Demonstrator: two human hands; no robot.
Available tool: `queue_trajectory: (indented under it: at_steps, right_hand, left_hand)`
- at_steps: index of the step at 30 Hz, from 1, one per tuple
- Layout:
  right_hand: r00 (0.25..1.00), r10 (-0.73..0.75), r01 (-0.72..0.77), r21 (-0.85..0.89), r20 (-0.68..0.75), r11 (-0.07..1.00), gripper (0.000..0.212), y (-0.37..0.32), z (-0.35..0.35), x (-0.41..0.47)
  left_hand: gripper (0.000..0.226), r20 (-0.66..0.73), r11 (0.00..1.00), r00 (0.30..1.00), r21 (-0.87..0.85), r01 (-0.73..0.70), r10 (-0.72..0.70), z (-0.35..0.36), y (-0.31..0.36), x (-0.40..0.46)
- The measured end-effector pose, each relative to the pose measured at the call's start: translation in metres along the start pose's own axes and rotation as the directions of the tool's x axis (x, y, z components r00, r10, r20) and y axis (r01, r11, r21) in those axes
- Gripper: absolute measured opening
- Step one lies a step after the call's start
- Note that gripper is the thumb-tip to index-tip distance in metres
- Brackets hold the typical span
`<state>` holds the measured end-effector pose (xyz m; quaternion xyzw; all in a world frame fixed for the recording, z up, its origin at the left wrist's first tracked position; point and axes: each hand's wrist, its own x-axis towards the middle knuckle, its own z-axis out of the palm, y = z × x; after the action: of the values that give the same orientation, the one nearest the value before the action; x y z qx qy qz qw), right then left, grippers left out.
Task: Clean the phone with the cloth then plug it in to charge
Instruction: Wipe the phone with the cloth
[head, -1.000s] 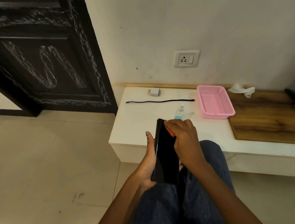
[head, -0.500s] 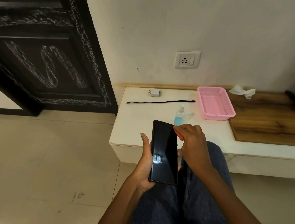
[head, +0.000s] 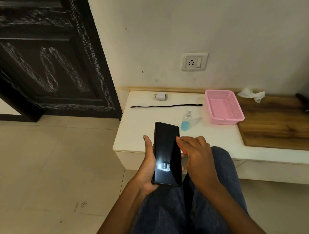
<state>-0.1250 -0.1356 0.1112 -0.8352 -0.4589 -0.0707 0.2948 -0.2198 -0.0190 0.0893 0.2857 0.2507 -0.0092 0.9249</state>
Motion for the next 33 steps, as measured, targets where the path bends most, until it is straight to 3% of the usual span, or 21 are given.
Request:
queue_trajectory:
  at_steps: [7, 17, 26, 33]
  right_hand:
    - [1.0, 0.002, -0.002, -0.001, -0.001, 1.0, 0.057, 0.007, -0.002, 0.033]
    - [0.996, -0.083, 0.083, -0.005, 0.032, 0.997, 0.051, -0.017, 0.008, -0.022]
    - [0.999, 0.013, -0.012, -0.016, 0.032, 1.0, 0.044, 0.005, 0.004, 0.039]
    - [0.995, -0.092, 0.092, 0.014, 0.031, 0.996, 0.043, -0.011, 0.008, 0.0]
  left_hand:
    - [0.095, 0.012, 1.0, 1.0, -0.009, 0.017, -0.016, 0.006, 0.0, 0.0]
    - [0.097, -0.085, 1.0, 0.996, 0.01, -0.007, 0.008, -0.008, 0.006, 0.004]
    - [0.093, 0.009, 1.0, 1.0, -0.023, 0.018, -0.018, 0.009, 0.001, 0.002]
    - [0.095, -0.08, 0.999, 0.996, -0.035, 0.028, -0.03, -0.004, 0.004, 0.004]
